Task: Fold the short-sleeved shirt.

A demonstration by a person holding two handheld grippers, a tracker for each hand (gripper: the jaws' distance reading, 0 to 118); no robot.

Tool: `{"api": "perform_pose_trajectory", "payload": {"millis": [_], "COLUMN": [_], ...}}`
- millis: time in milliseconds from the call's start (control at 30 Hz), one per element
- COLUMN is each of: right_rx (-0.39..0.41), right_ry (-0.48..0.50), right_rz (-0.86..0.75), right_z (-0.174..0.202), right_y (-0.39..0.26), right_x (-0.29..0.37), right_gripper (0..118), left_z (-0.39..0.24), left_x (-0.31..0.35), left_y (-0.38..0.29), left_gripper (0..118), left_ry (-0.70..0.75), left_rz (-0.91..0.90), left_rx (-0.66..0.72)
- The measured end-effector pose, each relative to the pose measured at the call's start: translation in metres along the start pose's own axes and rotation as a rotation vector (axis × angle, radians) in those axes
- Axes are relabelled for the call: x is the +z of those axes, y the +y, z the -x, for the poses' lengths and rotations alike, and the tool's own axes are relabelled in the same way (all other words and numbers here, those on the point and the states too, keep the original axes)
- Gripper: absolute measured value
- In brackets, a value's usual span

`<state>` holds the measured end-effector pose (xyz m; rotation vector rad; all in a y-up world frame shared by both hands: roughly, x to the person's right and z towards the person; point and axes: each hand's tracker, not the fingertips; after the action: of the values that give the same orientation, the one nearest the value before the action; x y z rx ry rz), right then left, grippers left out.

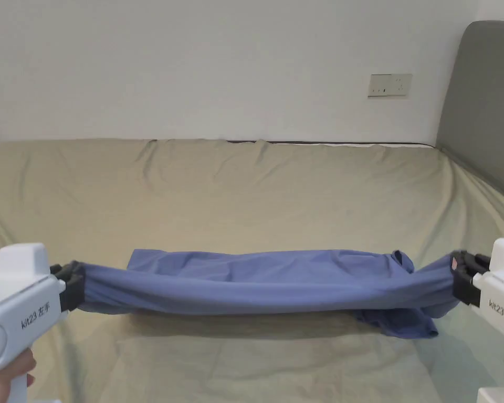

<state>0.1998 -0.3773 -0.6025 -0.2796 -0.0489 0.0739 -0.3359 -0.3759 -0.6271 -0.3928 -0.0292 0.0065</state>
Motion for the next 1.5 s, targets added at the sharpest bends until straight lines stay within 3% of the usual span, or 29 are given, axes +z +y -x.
{"api": "perform_pose_trajectory", "payload": {"millis": [233,333,533,633,733,833,1000,1033,1067,1100,1133,1167,1200,1300,1367,1500], "right_rx": [0.091,0.095,0.134,0.151,0.084,0.202,0.133,0.104,0.105,0.093,0.069,0.032,-0.008,-0.051,-0.052,-0.071], "right_ry": [0.000,0.012,0.031,0.050,0.045,0.063,0.079,0.099,0.078,0.038,0.046,0.048,0.014,-0.040,-0.105,-0.056], "right_rz": [0.026,0.037,0.138,0.189,0.338,0.334,0.392,0.419,0.407,0.347,0.319,0.320,0.300,0.159,0.010,-0.164], "right_z": [0.003,0.002,0.000,-0.005,-0.012,-0.009,-0.026,-0.029,-0.031,-0.029,-0.033,-0.040,-0.043,-0.044,-0.029,-0.002], "right_y": [-0.043,-0.059,-0.095,-0.117,-0.139,-0.152,-0.164,-0.166,-0.168,-0.167,-0.165,-0.157,-0.148,-0.115,-0.088,-0.045], "right_x": [0.097,0.133,0.189,0.204,0.206,0.197,0.174,0.171,0.172,0.177,0.180,0.182,0.188,0.206,0.227,0.252], "right_gripper": [3,3,3,3,3,3,4,5,16,42,75,107,115,115,115,115], "left_z": [0.012,0.014,0.017,0.017,0.020,0.021,0.022,0.022,0.022,0.022,0.023,0.023,0.025,0.023,0.017,0.007], "left_x": [0.074,0.106,0.155,0.167,0.166,0.158,0.140,0.141,0.142,0.145,0.148,0.154,0.162,0.190,0.222,0.266], "left_y": [-0.065,-0.085,-0.119,-0.137,-0.151,-0.164,-0.175,-0.175,-0.175,-0.175,-0.172,-0.165,-0.154,-0.111,-0.087,-0.053], "left_gripper": [0,0,0,0,0,0,2,11,40,72,97,113,114,114,114,113], "left_ry": [-0.012,-0.031,-0.096,-0.117,-0.128,-0.123,-0.111,-0.097,-0.075,-0.049,-0.054,-0.057,-0.063,-0.044,-0.027,-0.076], "left_rz": [0.042,0.061,0.136,0.167,0.205,0.264,0.367,0.366,0.369,0.352,0.346,0.330,0.287,0.125,-0.138,-0.331], "left_rx": [-0.004,-0.011,-0.130,-0.183,-0.175,-0.142,-0.077,-0.066,-0.076,-0.100,-0.104,-0.098,-0.089,-0.033,-0.035,0.024]}}
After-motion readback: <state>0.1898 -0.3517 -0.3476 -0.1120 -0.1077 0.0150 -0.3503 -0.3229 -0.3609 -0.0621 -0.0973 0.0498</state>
